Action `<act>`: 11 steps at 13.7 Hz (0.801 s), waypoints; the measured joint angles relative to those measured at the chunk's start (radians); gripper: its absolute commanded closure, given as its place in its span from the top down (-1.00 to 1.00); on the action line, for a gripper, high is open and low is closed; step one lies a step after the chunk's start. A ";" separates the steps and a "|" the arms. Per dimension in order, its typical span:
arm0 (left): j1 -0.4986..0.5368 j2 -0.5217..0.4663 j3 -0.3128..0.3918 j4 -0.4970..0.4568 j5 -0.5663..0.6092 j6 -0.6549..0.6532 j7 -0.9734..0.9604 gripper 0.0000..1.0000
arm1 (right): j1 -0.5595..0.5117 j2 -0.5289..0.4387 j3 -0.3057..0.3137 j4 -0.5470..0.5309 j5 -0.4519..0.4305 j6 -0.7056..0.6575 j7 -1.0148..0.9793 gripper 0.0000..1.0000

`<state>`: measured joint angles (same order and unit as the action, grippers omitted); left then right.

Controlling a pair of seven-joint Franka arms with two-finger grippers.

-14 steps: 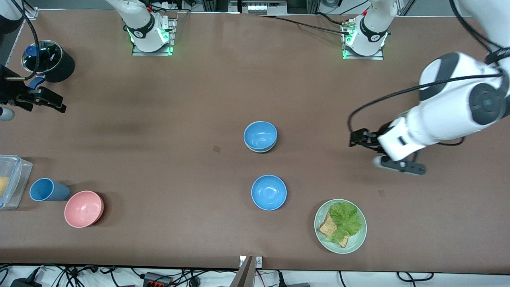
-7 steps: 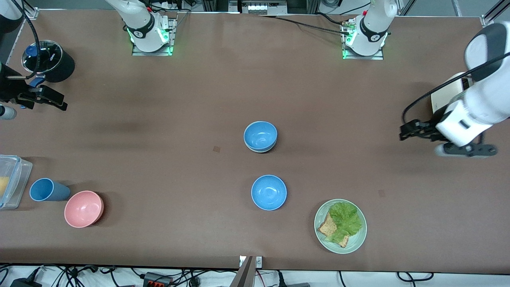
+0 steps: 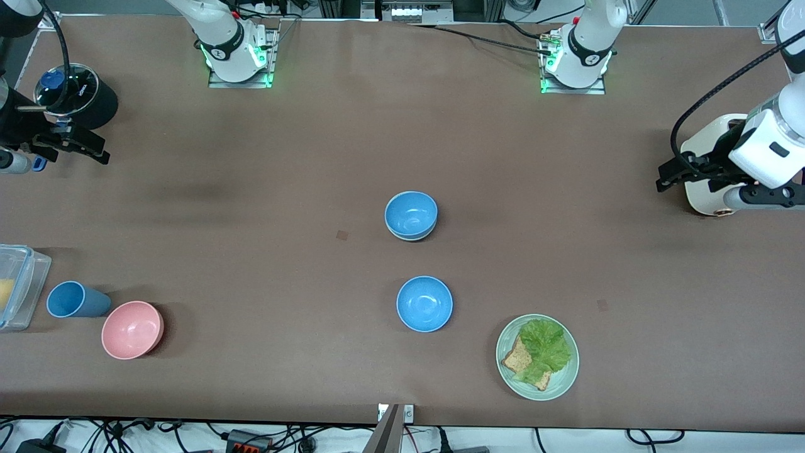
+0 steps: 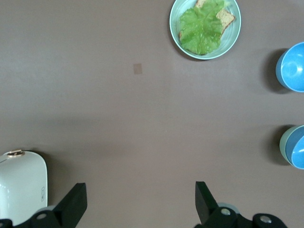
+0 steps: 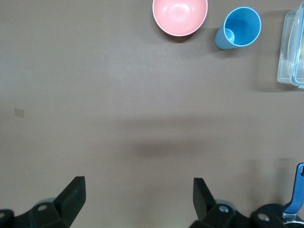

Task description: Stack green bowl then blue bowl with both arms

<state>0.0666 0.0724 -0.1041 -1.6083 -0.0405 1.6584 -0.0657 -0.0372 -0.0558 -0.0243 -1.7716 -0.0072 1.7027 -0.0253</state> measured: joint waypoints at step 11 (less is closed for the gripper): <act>-0.002 0.000 -0.001 0.002 0.000 -0.066 0.000 1.00 | 0.000 -0.003 0.000 -0.006 -0.001 0.008 0.000 1.00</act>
<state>0.0648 0.0729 -0.1048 -1.6059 -0.0405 1.5920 -0.0659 -0.0373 -0.0589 -0.0243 -1.7772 -0.0085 1.7109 -0.0254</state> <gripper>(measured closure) 0.000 0.000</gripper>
